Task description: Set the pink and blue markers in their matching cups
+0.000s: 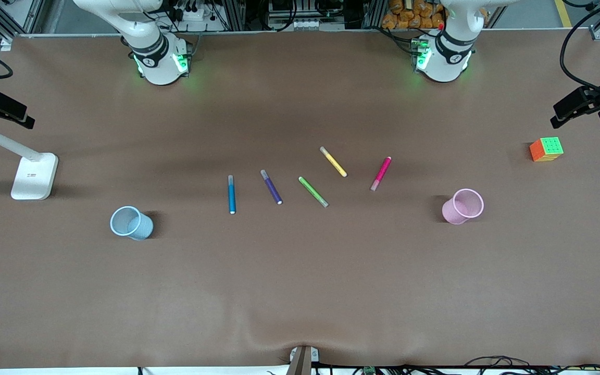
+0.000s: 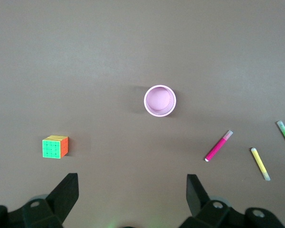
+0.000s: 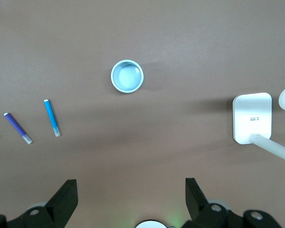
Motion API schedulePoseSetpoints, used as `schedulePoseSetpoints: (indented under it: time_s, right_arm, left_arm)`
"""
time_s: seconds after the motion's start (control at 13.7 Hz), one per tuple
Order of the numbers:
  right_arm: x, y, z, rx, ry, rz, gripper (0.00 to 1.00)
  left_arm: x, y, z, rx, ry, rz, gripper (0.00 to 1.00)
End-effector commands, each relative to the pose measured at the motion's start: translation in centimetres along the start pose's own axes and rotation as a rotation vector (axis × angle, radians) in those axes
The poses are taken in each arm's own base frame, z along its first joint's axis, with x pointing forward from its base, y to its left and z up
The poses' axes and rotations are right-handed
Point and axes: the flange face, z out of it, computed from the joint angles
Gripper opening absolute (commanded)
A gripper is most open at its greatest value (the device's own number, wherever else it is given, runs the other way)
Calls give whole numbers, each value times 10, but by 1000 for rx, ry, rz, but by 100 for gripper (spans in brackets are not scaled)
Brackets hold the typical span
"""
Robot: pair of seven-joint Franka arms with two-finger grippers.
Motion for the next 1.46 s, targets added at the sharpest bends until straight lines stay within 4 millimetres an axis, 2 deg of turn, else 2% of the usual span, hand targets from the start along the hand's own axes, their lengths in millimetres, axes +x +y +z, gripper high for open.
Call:
schedulePoseSetpoints:
  time_s: [0.0, 0.22, 0.8, 1.39]
  right_arm:
    - [3, -2, -3, 12, 4, 1, 100]
    - [3, 0, -3, 13, 4, 2, 100]
    - [5, -1, 4, 13, -10, 2, 100]
    - [7, -3, 6, 12, -15, -1, 100]
  left_arm:
    - [-7, 7, -5, -21, -20, 34, 100]
    - [-6, 8, -4, -19, -22, 89, 100]
    - [-1, 10, 7, -9, -41, 100, 100]
    - [-1, 7, 8, -17, -47, 96, 100]
